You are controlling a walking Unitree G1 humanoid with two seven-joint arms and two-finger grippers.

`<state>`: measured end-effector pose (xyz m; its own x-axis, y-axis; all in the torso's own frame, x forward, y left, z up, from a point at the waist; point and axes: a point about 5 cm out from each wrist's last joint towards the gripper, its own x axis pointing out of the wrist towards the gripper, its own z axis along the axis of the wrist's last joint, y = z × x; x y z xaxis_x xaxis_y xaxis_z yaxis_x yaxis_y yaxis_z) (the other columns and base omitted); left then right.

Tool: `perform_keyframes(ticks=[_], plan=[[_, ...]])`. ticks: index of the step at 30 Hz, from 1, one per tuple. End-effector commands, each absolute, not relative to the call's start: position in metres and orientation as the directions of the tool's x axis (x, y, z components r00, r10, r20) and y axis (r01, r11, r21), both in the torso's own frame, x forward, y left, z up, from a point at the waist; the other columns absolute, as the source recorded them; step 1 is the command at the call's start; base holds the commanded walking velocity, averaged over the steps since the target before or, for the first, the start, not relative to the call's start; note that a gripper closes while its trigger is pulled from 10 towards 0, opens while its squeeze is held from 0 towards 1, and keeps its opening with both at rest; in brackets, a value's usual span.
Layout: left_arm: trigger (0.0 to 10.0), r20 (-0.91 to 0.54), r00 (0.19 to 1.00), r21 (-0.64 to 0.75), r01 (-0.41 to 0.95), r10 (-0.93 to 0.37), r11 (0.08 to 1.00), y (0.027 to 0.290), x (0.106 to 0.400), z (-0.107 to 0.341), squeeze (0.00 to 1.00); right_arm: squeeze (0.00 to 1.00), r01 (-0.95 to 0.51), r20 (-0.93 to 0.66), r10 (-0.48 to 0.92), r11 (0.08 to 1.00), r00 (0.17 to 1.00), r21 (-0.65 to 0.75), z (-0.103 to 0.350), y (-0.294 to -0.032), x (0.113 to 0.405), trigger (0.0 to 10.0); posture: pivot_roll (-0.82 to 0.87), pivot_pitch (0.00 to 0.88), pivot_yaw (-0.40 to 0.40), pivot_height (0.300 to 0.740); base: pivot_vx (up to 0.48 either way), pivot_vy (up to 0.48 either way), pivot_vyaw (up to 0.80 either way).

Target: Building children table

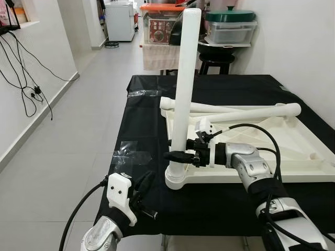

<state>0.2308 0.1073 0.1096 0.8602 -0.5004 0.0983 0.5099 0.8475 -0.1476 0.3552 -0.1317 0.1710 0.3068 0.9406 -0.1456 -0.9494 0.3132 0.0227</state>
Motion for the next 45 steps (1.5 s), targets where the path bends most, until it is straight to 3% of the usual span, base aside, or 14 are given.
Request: perform_keyframes(ticks=[1,3,5,8,10,21,22,23,26,27,36,37,41,45], plan=[[10.0,0.084,0.864,-0.144,0.503,-0.496,0.852,0.108,0.229,0.107,0.00,0.00,-0.947,-0.123,0.942,0.320,0.313,0.039,0.168,-0.134,0.354,0.0,0.07,0.000,-0.041,0.740,0.000,0.000,0.00],[10.0,0.084,0.864,-0.145,0.504,-0.497,0.852,0.108,0.229,0.107,0.00,0.00,-0.937,-0.124,0.932,0.348,0.342,0.030,0.165,-0.137,0.353,0.0,0.07,0.000,-0.041,0.740,0.000,0.000,0.00],[10.0,0.083,0.865,-0.143,0.502,-0.495,0.853,0.109,0.228,0.107,0.00,0.00,-0.798,-0.140,0.793,0.602,0.593,0.030,0.147,-0.132,0.350,0.0,0.07,0.000,-0.051,0.740,0.000,0.000,0.00],[10.0,0.083,0.865,-0.142,0.501,-0.494,0.854,0.110,0.227,0.107,0.00,0.00,-0.707,-0.150,0.702,0.707,0.696,0.027,0.139,-0.129,0.349,0.0,0.06,0.000,-0.053,0.740,0.000,0.000,0.00],[10.0,0.081,0.867,-0.140,0.498,-0.492,0.856,0.113,0.227,0.107,0.00,0.00,-0.540,-0.218,0.539,0.839,0.814,0.059,0.105,-0.083,0.311,0.0,0.05,0.000,-0.027,0.740,0.000,0.000,0.00],[10.0,0.076,0.869,-0.135,0.495,-0.489,0.858,0.114,0.229,0.106,0.00,0.00,-0.422,-0.194,0.431,0.902,0.881,0.089,0.104,-0.084,0.320,0.0,0.05,0.000,-0.034,0.740,0.000,0.000,0.00],[10.0,0.076,0.870,-0.134,0.494,-0.488,0.859,0.115,0.229,0.106,0.00,0.00,-0.416,-0.208,0.425,0.905,0.881,0.088,0.103,-0.084,0.319,4.0,0.05,0.000,-0.034,0.740,0.000,0.000,0.00],[10.0,0.075,0.868,-0.134,0.496,-0.491,0.858,0.114,0.229,0.106,0.00,0.00,-0.412,-0.215,0.424,0.906,0.880,0.098,0.104,-0.083,0.317,10.0,0.06,0.000,-0.033,0.740,0.000,0.000,0.00],[10.0,0.074,0.867,-0.134,0.499,-0.494,0.856,0.114,0.229,0.105,0.00,0.04,-0.408,-0.222,0.422,0.907,0.879,0.105,0.105,-0.082,0.316,10.0,0.06,0.000,-0.033,0.740,0.000,0.000,0.00],[10.0,0.073,0.865,-0.134,0.501,-0.496,0.855,0.114,0.229,0.105,0.00,1.00,-0.452,-0.193,0.468,0.883,0.862,0.125,0.113,-0.078,0.315,10.0,0.05,0.000,-0.031,0.740,0.000,0.000,0.00],[10.0,0.072,0.864,-0.135,0.503,-0.498,0.854,0.113,0.229,0.105,0.00,1.00,-0.617,-0.098,0.631,0.774,0.769,0.143,0.132,-0.075,0.319,10.0,0.06,0.000,-0.034,0.740,0.000,0.000,0.00],[10.0,0.073,0.864,-0.136,0.503,-0.498,0.853,0.112,0.229,0.105,0.00,0.00,-0.755,-0.042,0.761,0.648,0.648,0.100,0.145,-0.079,0.324,10.0,0.06,0.000,-0.036,0.740,0.000,0.000,0.00],[10.0,0.076,0.865,-0.137,0.502,-0.496,0.854,0.111,0.230,0.105,0.00,0.00,-0.936,-0.070,0.934,0.351,0.351,-0.007,0.162,-0.101,0.334,10.0,0.07,0.000,-0.043,0.740,0.000,0.000,0.00],[10.0,0.078,0.866,-0.136,0.499,-0.493,0.856,0.110,0.230,0.105,0.00,0.00,-0.957,-0.125,0.949,0.291,0.290,-0.003,0.165,-0.113,0.342,10.0,0.08,0.000,-0.048,0.740,0.000,0.000,0.00]])
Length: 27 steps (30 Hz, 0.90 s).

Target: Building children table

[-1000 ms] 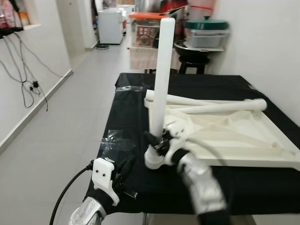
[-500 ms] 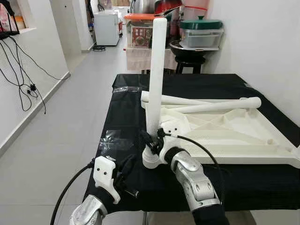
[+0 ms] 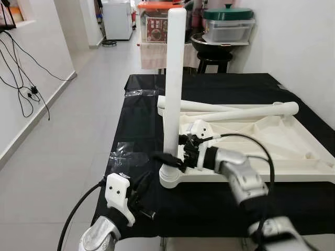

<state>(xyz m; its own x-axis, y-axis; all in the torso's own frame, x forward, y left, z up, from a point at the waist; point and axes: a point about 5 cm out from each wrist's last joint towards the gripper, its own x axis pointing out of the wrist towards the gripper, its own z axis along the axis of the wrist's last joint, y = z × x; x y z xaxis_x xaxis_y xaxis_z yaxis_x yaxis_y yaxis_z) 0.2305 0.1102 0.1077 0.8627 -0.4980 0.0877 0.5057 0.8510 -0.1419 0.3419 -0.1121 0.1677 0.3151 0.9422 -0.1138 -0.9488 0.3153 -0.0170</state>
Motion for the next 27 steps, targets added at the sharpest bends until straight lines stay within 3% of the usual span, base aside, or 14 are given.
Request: perform_keyframes(ticks=[1,2,3,4,14,19,21,22,24,25,26,27], plan=[[10.0,0.078,0.866,-0.136,0.499,-0.493,0.856,0.110,0.230,0.105,0.00,0.00,-0.957,-0.125,0.949,0.291,0.290,-0.003,0.165,-0.113,0.342,10.0,0.08,0.000,-0.048,0.740,0.000,0.000,0.00],[10.0,0.078,0.867,-0.135,0.499,-0.493,0.856,0.110,0.230,0.105,0.00,0.00,-0.958,-0.128,0.950,0.288,0.285,0.007,0.166,-0.114,0.344,10.0,0.08,0.000,-0.048,0.740,0.000,0.000,0.00],[10.0,0.078,0.867,-0.135,0.498,-0.492,0.857,0.110,0.230,0.105,0.00,0.00,-0.957,-0.124,0.950,0.291,0.286,0.020,0.168,-0.117,0.347,1.5,0.08,0.000,-0.049,0.740,0.000,0.000,0.00],[10.0,0.079,0.867,-0.135,0.498,-0.492,0.857,0.110,0.230,0.106,0.00,0.00,-0.956,-0.120,0.950,0.293,0.287,0.032,0.170,-0.119,0.349,0.0,0.08,0.000,-0.049,0.740,0.000,0.000,0.00],[10.0,0.078,0.866,-0.138,0.500,-0.494,0.855,0.110,0.229,0.106,0.00,0.00,-0.962,-0.117,0.956,0.273,0.267,0.031,0.169,-0.132,0.350,0.0,0.07,0.000,-0.038,0.740,0.000,0.000,0.00],[10.0,0.078,0.866,-0.140,0.501,-0.494,0.854,0.110,0.229,0.106,0.00,0.00,-0.951,-0.108,0.947,0.308,0.304,0.024,0.165,-0.142,0.347,0.0,0.07,0.000,-0.038,0.740,0.000,0.000,0.00],[10.0,0.079,0.867,-0.141,0.499,-0.493,0.855,0.111,0.227,0.106,0.00,0.00,-0.911,-0.089,0.910,0.410,0.405,0.040,0.158,-0.145,0.342,0.0,0.06,0.000,-0.040,0.740,0.000,0.000,0.00],[10.0,0.079,0.867,-0.141,0.499,-0.493,0.855,0.111,0.227,0.106,0.00,0.00,-0.911,-0.089,0.910,0.410,0.405,0.040,0.158,-0.145,0.342,0.0,0.06,0.000,-0.040,0.740,0.000,0.000,0.00],[10.0,0.078,0.867,-0.140,0.498,-0.492,0.855,0.112,0.226,0.107,0.00,0.00,-0.816,-0.101,0.821,0.570,0.562,0.092,0.140,-0.129,0.337,0.0,0.06,0.000,-0.045,0.740,0.000,0.000,0.00],[10.0,0.078,0.867,-0.140,0.498,-0.492,0.855,0.112,0.226,0.107,0.00,0.00,-0.816,-0.101,0.821,0.570,0.562,0.092,0.140,-0.129,0.337,0.0,0.06,0.000,-0.045,0.740,0.000,0.000,0.00],[10.0,0.078,0.867,-0.140,0.498,-0.492,0.856,0.113,0.225,0.107,0.00,0.00,-0.662,-0.129,0.663,0.747,0.737,0.054,0.131,-0.121,0.341,0.0,0.06,0.000,-0.046,0.740,0.000,0.000,0.00],[10.0,0.077,0.868,-0.139,0.497,-0.491,0.856,0.114,0.225,0.107,0.00,0.00,-0.532,-0.157,0.546,0.838,0.823,0.123,0.113,-0.098,0.325,0.0,0.07,0.000,-0.047,0.740,0.000,0.000,0.00]])
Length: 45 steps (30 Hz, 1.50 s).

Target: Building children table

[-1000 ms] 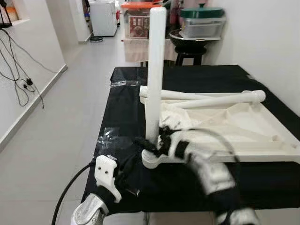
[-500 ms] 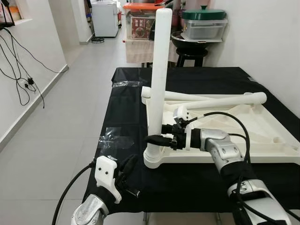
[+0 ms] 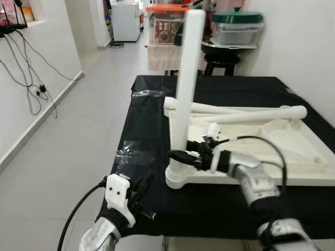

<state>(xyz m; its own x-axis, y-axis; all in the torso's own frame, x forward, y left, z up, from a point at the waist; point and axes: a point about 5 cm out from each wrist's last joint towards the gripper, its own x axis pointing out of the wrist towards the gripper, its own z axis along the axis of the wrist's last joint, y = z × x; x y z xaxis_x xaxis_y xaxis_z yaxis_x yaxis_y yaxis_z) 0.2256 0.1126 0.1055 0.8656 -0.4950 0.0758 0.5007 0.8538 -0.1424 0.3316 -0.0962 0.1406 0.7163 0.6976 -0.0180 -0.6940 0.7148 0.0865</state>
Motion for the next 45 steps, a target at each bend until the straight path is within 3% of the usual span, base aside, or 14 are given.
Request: perform_keyframes(ticks=[1,12,15,16,26,27,29,32,38,39,40,42,43,45], plan=[[10.0,0.077,0.868,-0.139,0.497,-0.491,0.856,0.114,0.225,0.107,0.00,0.00,-0.532,-0.157,0.546,0.838,0.823,0.123,0.113,-0.098,0.325,0.0,0.07,0.000,-0.047,0.740,0.000,0.000,0.00],[10.0,0.078,0.875,-0.131,0.485,-0.478,0.865,0.115,0.227,0.108,0.00,0.00,-0.336,-0.190,0.345,0.938,0.919,0.079,0.114,-0.089,0.328,0.0,0.07,0.000,-0.043,0.740,0.000,0.000,0.00],[10.0,0.078,0.874,-0.132,0.486,-0.480,0.864,0.114,0.228,0.108,0.00,0.00,-0.309,-0.215,0.311,0.950,0.926,0.044,0.114,-0.086,0.325,1.6,0.07,0.000,-0.043,0.740,0.000,0.000,0.00],[10.0,0.077,0.871,-0.135,0.492,-0.486,0.860,0.113,0.228,0.108,0.00,1.00,-0.376,-0.197,0.383,0.924,0.903,0.070,0.118,-0.080,0.324,10.0,0.06,0.000,-0.043,0.740,0.000,0.000,0.00],[10.0,0.078,0.870,-0.137,0.494,-0.487,0.859,0.112,0.229,0.108,0.00,1.00,-0.485,-0.120,0.494,0.869,0.861,0.097,0.135,-0.077,0.331,10.0,0.06,0.000,-0.047,0.740,0.000,0.000,0.00],[10.0,0.076,0.871,-0.135,0.491,-0.485,0.861,0.111,0.229,0.107,0.00,0.00,-0.658,-0.079,0.661,0.750,0.746,0.066,0.145,-0.078,0.335,10.0,0.08,0.000,-0.051,0.740,0.000,0.000,0.00],[10.0,0.074,0.873,-0.129,0.488,-0.483,0.863,0.111,0.230,0.107,0.00,0.00,-0.869,-0.082,0.865,0.496,0.494,-0.004,0.156,-0.085,0.338,10.0,0.09,0.000,-0.054,0.740,0.000,0.000,0.00],[10.0,0.072,0.873,-0.122,0.487,-0.482,0.865,0.111,0.231,0.106,0.00,0.00,-0.934,-0.122,0.929,0.355,0.349,0.035,0.155,-0.094,0.340,10.0,0.09,0.000,-0.057,0.740,0.000,0.000,0.00],[10.0,0.072,0.875,-0.115,0.485,-0.479,0.867,0.109,0.231,0.105,0.00,0.00,-0.921,-0.148,0.919,0.380,0.365,0.089,0.151,-0.110,0.353,10.0,0.11,0.000,-0.071,0.740,0.000,0.000,0.00],[10.0,0.072,0.875,-0.113,0.484,-0.478,0.868,0.109,0.231,0.105,0.00,0.00,-0.912,-0.148,0.912,0.398,0.382,0.096,0.152,-0.113,0.356,9.5,0.11,0.000,-0.073,0.740,0.000,0.000,0.00],[10.0,0.072,0.876,-0.112,0.483,-0.477,0.869,0.109,0.231,0.105,0.00,0.00,-0.905,-0.142,0.907,0.411,0.395,0.107,0.152,-0.115,0.358,5.7,0.11,0.000,-0.073,0.740,0.000,0.000,0.00],[10.0,0.072,0.876,-0.110,0.482,-0.477,0.869,0.108,0.231,0.105,0.00,0.00,-0.898,-0.122,0.907,0.418,0.404,0.134,0.154,-0.118,0.360,4.6,0.11,0.000,-0.073,0.740,0.000,0.000,0.00],[10.0,0.071,0.876,-0.110,0.481,-0.476,0.869,0.108,0.230,0.105,0.00,0.00,-0.889,-0.109,0.903,0.428,0.416,0.162,0.152,-0.124,0.362,0.0,0.11,0.000,-0.073,0.740,0.000,0.000,0.00],[10.0,0.070,0.877,-0.111,0.481,-0.476,0.870,0.108,0.229,0.104,0.00,0.00,-0.872,-0.104,0.892,0.452,0.440,0.188,0.147,-0.131,0.363,0.0,0.11,0.000,-0.071,0.740,0.000,0.000,0.00]])
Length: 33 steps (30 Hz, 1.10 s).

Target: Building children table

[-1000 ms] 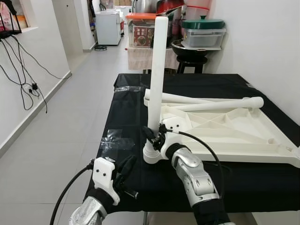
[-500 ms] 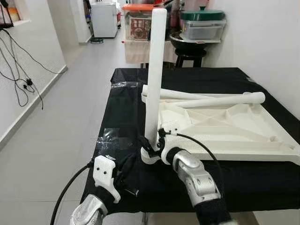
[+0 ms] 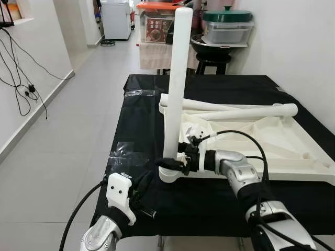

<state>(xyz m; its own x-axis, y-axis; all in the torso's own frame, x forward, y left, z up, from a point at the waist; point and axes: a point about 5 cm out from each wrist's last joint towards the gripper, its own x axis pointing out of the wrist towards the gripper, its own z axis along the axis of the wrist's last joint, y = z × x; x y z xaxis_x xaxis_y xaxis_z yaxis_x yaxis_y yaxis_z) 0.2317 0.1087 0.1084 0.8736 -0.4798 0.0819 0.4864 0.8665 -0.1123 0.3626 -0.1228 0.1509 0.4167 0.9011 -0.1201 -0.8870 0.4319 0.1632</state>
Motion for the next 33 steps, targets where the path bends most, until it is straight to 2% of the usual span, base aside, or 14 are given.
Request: perform_keyframes(ticks=[1,12,18,19,21,22,23,24,25,26,28,33], plan=[[10.0,0.069,0.877,-0.111,0.481,-0.476,0.870,0.108,0.229,0.104,0.00,0.00,-0.865,-0.107,0.887,0.462,0.449,0.195,0.145,-0.134,0.363,0.0,0.11,0.000,-0.071,0.740,0.000,0.000,0.00],[10.0,0.066,0.873,-0.112,0.487,-0.482,0.866,0.107,0.227,0.103,0.00,0.00,-0.860,-0.119,0.882,0.471,0.456,0.194,0.133,-0.153,0.356,0.0,0.10,0.000,-0.062,0.740,0.000,0.000,0.00],[10.0,0.068,0.873,-0.114,0.487,-0.482,0.866,0.107,0.226,0.104,0.00,0.00,-0.866,-0.059,0.874,0.486,0.482,0.119,0.143,-0.166,0.350,0.0,0.08,0.000,-0.061,0.740,0.000,0.000,0.00],[10.0,0.070,0.875,-0.117,0.485,-0.480,0.867,0.109,0.224,0.105,0.00,0.00,-0.798,0.000,0.802,0.595,0.597,0.095,0.149,-0.153,0.348,0.0,0.06,0.000,-0.061,0.740,0.000,0.000,0.00],[10.0,0.070,0.875,-0.117,0.485,-0.480,0.867,0.109,0.224,0.105,0.00,0.00,-0.798,0.000,0.802,0.595,0.597,0.095,0.149,-0.153,0.348,0.0,0.06,0.000,-0.061,0.740,0.000,0.000,0.00],[10.0,0.069,0.875,-0.120,0.484,-0.479,0.867,0.111,0.224,0.106,0.00,0.00,-0.584,-0.065,0.597,0.798,0.799,0.152,0.127,-0.129,0.337,0.0,0.05,0.000,-0.056,0.740,0.000,0.000,0.00],[10.0,0.069,0.875,-0.120,0.484,-0.479,0.867,0.111,0.224,0.106,0.00,0.00,-0.584,-0.065,0.597,0.798,0.799,0.152,0.127,-0.129,0.337,0.0,0.05,0.000,-0.056,0.740,0.000,0.000,0.00],[10.0,0.068,0.874,-0.122,0.486,-0.481,0.866,0.112,0.224,0.106,0.00,0.00,-0.453,-0.117,0.478,0.871,0.870,0.189,0.112,-0.103,0.315,0.0,0.06,0.000,-0.050,0.740,0.000,0.000,0.00],[10.0,0.067,0.874,-0.121,0.486,-0.482,0.866,0.113,0.224,0.106,0.00,0.00,-0.397,-0.120,0.417,0.904,0.901,0.159,0.113,-0.093,0.308,0.0,0.04,0.000,-0.040,0.740,0.000,0.000,0.00],[10.0,0.065,0.874,-0.119,0.486,-0.482,0.865,0.113,0.225,0.106,0.00,0.00,-0.400,-0.109,0.415,0.906,0.903,0.135,0.116,-0.088,0.305,0.0,0.04,0.000,-0.040,0.740,0.000,0.000,0.00],[10.0,0.066,0.872,-0.124,0.489,-0.484,0.864,0.113,0.225,0.106,0.00,0.00,-0.386,-0.107,0.393,0.919,0.913,0.080,0.119,-0.102,0.318,0.0,0.06,0.000,-0.057,0.740,0.000,0.000,0.00],[10.0,0.069,0.875,-0.125,0.484,-0.479,0.866,0.113,0.226,0.106,0.00,0.00,-0.328,-0.129,0.335,0.942,0.933,0.076,0.115,-0.114,0.323,0.0,0.05,0.000,-0.051,0.740,0.000,0.000,0.00]])
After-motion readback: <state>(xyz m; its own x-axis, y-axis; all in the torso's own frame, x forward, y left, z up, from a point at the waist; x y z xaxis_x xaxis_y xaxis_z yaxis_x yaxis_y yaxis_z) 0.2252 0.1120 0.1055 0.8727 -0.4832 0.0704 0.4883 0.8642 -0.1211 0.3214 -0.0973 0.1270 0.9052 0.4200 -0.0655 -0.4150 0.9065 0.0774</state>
